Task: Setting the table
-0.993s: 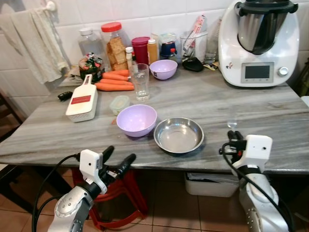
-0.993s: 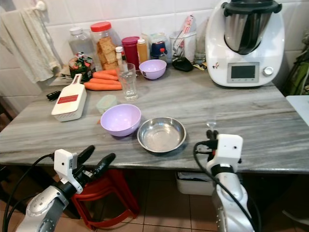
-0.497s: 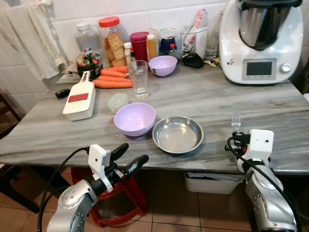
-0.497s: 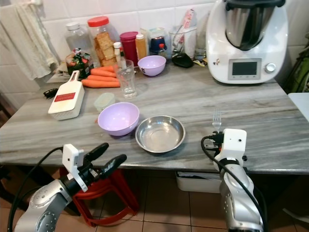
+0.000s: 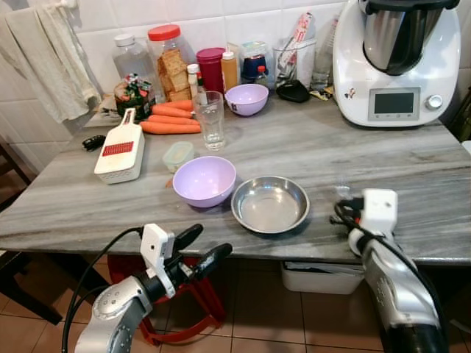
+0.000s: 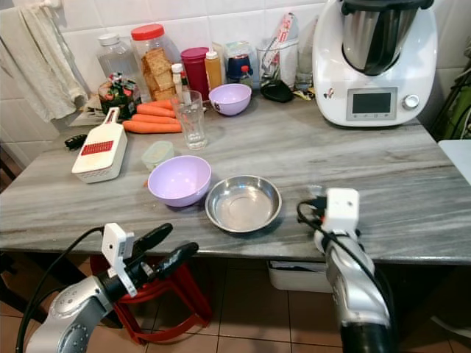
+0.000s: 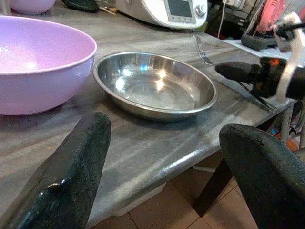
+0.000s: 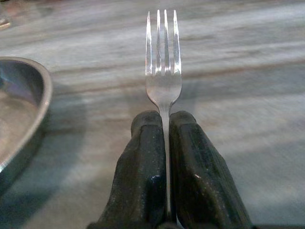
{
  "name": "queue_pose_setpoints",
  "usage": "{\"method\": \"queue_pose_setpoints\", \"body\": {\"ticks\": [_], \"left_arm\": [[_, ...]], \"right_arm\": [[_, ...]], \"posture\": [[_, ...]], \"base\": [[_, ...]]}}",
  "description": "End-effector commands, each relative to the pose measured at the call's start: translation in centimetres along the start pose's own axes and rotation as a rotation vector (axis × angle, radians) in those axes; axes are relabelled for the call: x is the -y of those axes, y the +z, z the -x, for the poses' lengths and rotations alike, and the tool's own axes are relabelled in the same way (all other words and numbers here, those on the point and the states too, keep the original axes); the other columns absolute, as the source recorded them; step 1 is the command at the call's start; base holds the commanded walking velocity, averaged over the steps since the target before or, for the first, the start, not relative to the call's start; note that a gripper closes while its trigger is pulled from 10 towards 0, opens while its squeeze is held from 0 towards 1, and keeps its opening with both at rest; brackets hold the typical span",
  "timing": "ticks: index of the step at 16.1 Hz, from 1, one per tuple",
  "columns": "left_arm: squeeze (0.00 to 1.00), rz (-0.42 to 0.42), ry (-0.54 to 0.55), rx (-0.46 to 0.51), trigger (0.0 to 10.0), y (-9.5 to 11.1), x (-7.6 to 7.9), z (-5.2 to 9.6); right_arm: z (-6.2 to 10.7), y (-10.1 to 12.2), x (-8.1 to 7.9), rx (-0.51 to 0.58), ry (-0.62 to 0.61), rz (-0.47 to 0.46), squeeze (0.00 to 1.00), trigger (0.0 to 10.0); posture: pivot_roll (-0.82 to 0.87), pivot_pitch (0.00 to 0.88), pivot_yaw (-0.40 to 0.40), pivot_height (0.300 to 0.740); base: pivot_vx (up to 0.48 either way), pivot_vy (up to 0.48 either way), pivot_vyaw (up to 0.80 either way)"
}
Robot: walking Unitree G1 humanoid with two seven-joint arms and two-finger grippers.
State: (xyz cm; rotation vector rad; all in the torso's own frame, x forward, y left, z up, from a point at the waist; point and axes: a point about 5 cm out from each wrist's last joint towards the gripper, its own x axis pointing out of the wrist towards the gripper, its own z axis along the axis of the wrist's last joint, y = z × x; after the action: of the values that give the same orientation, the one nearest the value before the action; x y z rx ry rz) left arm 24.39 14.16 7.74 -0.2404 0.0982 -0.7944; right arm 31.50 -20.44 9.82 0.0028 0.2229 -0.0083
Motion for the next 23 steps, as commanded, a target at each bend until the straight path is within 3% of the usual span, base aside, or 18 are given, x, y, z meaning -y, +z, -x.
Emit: {"method": "queue_pose_setpoints", "body": {"ticks": [1, 4, 13, 14, 15, 16, 23], "left_arm": [[0.00, -0.015, 0.000, -0.016, 10.0, 0.0, -0.2, 0.1], [0.00, -0.016, -0.023, -0.023, 10.0, -0.1, 0.1, -0.2], [0.00, -0.018, -0.041, -0.031, 10.0, -0.2, 0.7, -0.5], [0.00, -0.018, -0.051, -0.033, 10.0, -0.2, 0.8, -0.5], [0.00, -0.016, -0.061, -0.033, 10.0, -0.2, 1.0, -0.5], [0.00, -0.016, -0.065, -0.034, 10.0, -0.1, 1.0, -0.5], [0.00, -0.013, -0.120, -0.047, 10.0, 0.2, 1.6, -0.8]], "right_arm": [[-0.5, 0.1, -0.7, -0.017, 0.038, 0.010, 0.00, 10.0], [-0.9, 0.1, -1.5, -0.036, 0.081, 0.011, 0.00, 10.0], [-1.2, -0.5, -1.4, -0.070, 0.110, 0.026, 0.00, 10.0], [-1.2, -0.6, -1.7, -0.071, 0.112, 0.020, 0.38, 10.0], [-1.2, -0.7, -1.8, -0.068, 0.113, 0.009, 0.86, 10.0], [-1.2, -0.7, -1.9, -0.067, 0.113, 0.003, 1.00, 10.0], [-0.8, -0.6, -2.0, -0.042, 0.107, -0.023, 1.00, 10.0]], "posture": [[-0.15, 0.000, 0.120, 0.740], [-0.15, 0.000, 0.119, 0.740], [-0.15, 0.000, 0.120, 0.740], [-0.15, 0.000, 0.120, 0.740], [-0.15, 0.000, 0.122, 0.740], [-0.15, 0.000, 0.123, 0.740], [-0.15, 0.000, 0.130, 0.740]], "base": [[0.000, 0.000, 0.00], [0.000, 0.000, 0.00], [0.000, 0.000, 0.00], [0.000, 0.000, 0.00], [0.000, 0.000, 0.00], [0.000, 0.000, 0.00], [0.000, 0.000, 0.00]]}}
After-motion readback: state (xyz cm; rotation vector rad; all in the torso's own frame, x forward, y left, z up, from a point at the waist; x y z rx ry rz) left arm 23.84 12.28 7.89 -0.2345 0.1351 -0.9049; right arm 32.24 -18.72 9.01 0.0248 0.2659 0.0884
